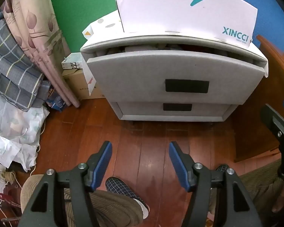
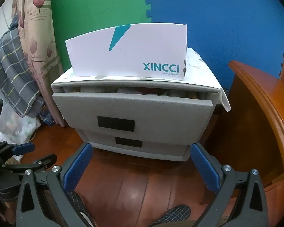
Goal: Take underwear out of drawer
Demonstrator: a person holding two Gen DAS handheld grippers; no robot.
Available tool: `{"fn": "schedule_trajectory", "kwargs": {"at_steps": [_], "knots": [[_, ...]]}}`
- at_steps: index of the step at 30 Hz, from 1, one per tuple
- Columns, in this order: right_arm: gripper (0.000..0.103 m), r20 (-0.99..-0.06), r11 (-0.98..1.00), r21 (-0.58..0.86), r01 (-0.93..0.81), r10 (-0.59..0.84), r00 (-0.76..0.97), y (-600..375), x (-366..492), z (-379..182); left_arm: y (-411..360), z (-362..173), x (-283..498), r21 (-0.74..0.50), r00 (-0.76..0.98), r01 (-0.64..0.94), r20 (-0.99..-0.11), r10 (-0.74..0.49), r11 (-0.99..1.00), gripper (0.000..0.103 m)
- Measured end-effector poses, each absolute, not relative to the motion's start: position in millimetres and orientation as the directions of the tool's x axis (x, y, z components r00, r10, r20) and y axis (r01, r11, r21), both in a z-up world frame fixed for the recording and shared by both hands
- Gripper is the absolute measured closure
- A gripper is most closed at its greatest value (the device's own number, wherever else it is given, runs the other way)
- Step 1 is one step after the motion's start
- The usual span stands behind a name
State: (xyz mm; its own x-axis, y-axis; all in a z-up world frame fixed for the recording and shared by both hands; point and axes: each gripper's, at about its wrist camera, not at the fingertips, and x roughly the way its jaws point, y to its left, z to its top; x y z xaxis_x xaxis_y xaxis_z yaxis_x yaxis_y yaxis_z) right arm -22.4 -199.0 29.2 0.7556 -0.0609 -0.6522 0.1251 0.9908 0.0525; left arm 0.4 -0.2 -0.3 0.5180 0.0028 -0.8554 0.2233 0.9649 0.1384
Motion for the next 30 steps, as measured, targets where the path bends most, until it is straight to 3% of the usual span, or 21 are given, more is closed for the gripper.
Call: {"fn": "schedule_trajectory", "kwargs": {"at_steps": [30], "knots": [[0.001,-0.688,0.985,0.054,0.163,-0.082,0.721,-200,-16,15,4,-6,-1,0.136,0.510,0.212,-0.860,0.009,0.968,0.039]]}}
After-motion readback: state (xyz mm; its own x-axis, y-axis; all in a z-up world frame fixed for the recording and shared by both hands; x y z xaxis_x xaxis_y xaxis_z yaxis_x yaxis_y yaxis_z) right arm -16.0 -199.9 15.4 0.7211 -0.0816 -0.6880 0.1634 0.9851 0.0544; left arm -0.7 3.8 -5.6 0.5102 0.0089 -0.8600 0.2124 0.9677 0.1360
